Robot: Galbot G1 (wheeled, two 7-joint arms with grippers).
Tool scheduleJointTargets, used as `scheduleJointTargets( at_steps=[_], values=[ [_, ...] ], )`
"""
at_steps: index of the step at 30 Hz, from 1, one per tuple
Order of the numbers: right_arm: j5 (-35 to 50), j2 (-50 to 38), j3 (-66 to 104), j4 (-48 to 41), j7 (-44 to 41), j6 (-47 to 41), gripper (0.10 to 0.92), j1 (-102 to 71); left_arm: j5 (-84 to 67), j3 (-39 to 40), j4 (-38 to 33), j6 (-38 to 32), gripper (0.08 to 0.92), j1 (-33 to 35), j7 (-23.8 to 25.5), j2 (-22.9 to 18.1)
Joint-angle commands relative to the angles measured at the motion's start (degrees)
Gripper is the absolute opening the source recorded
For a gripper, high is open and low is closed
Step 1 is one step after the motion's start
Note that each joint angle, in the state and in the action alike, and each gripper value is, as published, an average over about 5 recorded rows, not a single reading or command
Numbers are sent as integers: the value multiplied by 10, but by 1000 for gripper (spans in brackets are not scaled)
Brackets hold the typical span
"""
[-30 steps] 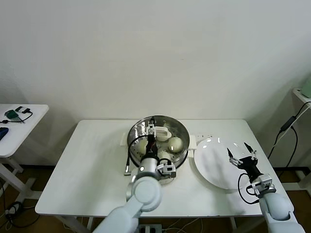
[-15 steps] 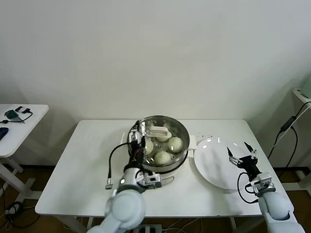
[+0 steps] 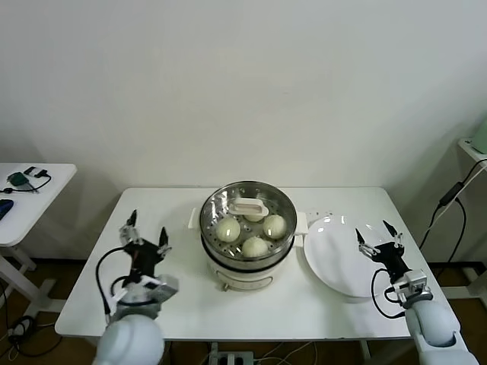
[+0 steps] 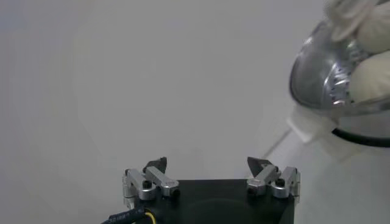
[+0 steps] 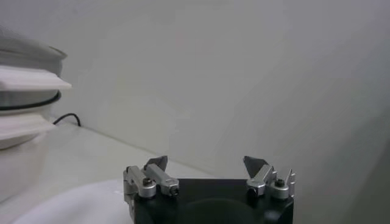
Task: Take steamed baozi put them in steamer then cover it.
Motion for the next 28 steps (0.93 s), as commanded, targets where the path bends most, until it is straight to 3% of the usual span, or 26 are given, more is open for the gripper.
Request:
scheduleJointTargets(
  at_steps=[1,10,28],
  values=[
    [14,18,-1,38,-2,-6,823,-20,-456,-248,5,-348,823,125,-54,-50],
    [36,22,7,72,-7,-3,823,-58,-484,-261,59,-415,823,153,-3,-93],
    [35,34,28,110,-11,6,823,-111,-472,-255,34,-421,823,168,18,-94]
  ],
)
